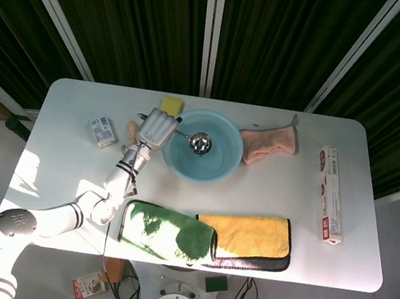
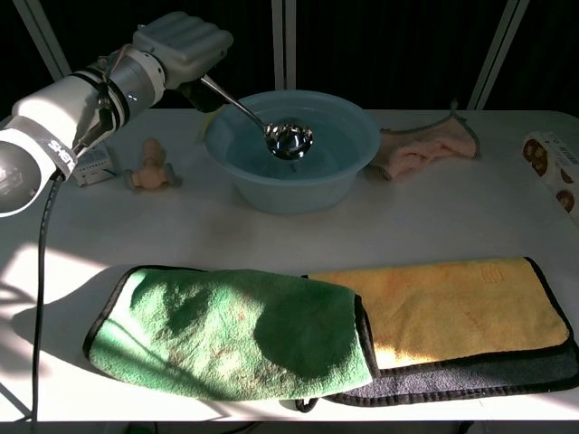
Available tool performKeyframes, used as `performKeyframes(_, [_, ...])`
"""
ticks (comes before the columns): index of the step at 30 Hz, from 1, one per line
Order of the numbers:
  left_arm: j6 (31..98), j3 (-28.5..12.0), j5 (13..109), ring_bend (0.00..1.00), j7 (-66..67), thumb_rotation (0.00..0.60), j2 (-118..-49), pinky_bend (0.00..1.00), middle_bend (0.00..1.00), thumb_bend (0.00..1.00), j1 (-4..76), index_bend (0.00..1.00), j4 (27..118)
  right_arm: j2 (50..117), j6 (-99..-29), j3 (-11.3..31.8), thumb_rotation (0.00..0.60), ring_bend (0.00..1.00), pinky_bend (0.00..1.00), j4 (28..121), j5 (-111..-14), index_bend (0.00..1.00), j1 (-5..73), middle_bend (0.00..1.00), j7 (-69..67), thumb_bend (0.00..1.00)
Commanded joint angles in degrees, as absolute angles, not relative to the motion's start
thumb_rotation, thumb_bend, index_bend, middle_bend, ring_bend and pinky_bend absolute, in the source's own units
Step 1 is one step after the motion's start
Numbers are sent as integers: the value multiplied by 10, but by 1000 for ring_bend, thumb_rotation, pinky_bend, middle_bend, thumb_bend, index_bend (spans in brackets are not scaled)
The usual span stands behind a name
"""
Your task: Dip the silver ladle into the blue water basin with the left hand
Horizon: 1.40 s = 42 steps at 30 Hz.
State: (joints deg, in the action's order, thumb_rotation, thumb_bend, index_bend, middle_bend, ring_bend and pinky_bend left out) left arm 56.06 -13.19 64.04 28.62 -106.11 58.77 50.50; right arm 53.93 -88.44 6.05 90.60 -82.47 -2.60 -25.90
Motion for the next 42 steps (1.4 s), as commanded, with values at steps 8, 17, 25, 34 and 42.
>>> performKeyframes(8, [539,-122,663,812,278,600,-1084,885,795,442,590,759,466,539,-880,61,600,0,0,907,-822,0,-24,0,-257,381])
performKeyframes(17, [504,-153,622,812,271,600,-1062,885,796,443,583,768,523,539,-879,61,600,0,0,908,-822,0,-24,0,-254,381])
performKeyframes(25, [458,-198,513,812,305,600,-1028,885,801,445,589,781,604,541,-878,60,600,0,0,910,-824,0,-23,0,-248,381])
performKeyframes(34, [423,-206,390,812,355,600,-980,885,803,447,606,789,654,540,-873,61,600,0,0,907,-821,0,-22,0,-250,381])
performKeyframes(42, [431,-195,300,812,405,600,-925,885,804,448,636,786,717,541,-870,60,600,0,0,907,-822,0,-20,0,-246,380])
